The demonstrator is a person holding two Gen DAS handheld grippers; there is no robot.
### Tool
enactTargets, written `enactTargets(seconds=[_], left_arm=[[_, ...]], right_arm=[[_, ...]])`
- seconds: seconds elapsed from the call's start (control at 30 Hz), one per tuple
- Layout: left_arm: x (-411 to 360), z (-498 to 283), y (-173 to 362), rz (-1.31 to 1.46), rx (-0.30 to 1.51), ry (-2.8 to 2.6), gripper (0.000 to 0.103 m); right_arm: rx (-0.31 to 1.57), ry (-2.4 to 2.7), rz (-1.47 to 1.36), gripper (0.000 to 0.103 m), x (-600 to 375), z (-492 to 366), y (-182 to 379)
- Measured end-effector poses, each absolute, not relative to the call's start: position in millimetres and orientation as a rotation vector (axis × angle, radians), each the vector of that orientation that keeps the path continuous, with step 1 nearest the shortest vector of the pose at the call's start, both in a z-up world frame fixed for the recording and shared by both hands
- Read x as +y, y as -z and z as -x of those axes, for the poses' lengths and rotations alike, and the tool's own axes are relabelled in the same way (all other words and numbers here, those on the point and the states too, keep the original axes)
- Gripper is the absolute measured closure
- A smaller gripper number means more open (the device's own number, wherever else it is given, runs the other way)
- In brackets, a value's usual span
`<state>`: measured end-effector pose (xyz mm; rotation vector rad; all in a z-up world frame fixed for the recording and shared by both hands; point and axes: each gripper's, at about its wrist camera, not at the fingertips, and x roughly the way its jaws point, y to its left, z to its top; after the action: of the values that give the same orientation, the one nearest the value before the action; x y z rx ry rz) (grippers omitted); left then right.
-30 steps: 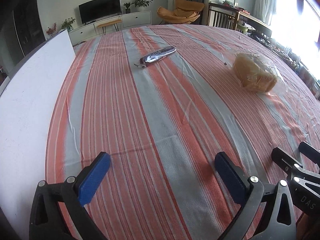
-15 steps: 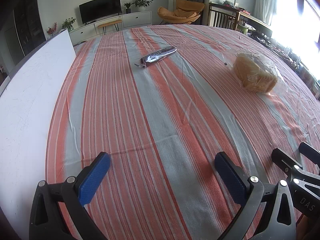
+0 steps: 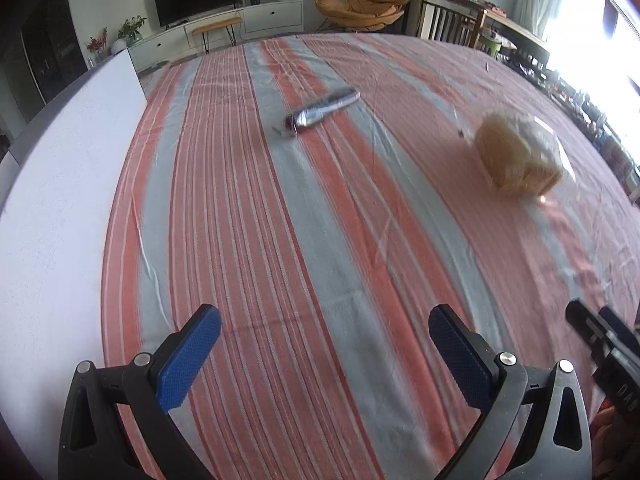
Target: Organize snacks
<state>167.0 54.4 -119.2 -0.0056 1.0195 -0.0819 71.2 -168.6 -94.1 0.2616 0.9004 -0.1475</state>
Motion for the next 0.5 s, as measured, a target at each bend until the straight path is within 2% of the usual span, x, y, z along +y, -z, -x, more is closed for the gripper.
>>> enactTargets(seconds=[0.17,0.23,0.4,0.43,0.5], left_arm=[[50,-227,82,0.002,0.973,0.021,0.0],[43,-264,86,-0.029,1.002,0.03,0.0],[31,-334,112,-0.219,1.038,-0.003,0.01],[32,-342,117,-0.221,1.047,-0.004,0.015],[36,-350,123,-0.18,1.069,0.036,0.036]], right_arm=[[0.922,0.17,-0.178,0.013,-157,-76,96],[0.922,0.168,-0.174,0.013,-156,-77,96],[0.912,0.149,-0.208,0.013,-162,-74,95],[0.91,0.146,-0.213,0.013,-163,-74,95],[0.905,0.143,-0.228,0.013,-165,-73,95]])
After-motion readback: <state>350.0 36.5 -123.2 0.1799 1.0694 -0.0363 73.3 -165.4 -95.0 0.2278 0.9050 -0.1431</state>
